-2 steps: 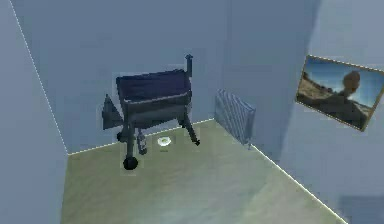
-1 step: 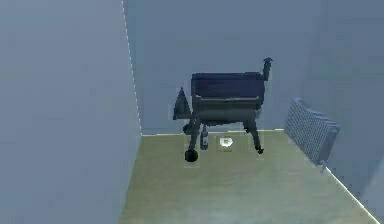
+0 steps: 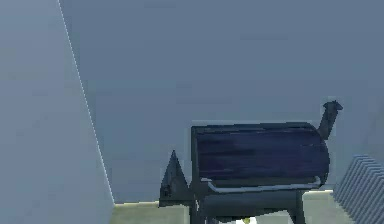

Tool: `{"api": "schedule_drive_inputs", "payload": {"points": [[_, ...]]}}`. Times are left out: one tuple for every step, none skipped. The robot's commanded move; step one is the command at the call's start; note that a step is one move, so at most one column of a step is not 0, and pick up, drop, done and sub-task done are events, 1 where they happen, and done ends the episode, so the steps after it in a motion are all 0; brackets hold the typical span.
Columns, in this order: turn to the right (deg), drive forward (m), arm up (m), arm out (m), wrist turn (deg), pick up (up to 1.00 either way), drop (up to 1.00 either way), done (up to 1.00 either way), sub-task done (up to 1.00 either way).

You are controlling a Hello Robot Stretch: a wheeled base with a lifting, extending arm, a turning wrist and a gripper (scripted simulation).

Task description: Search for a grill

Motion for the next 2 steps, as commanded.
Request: {"api": "schedule_drive_inputs", "payload": {"points": [[15.0,0.00,0.00,0.00,0.0,0.00,0.00,0.00,0.00],[0.0,0.00,0.00,0.00,0.0,0.00,0.00,1.00,0.00]]}}
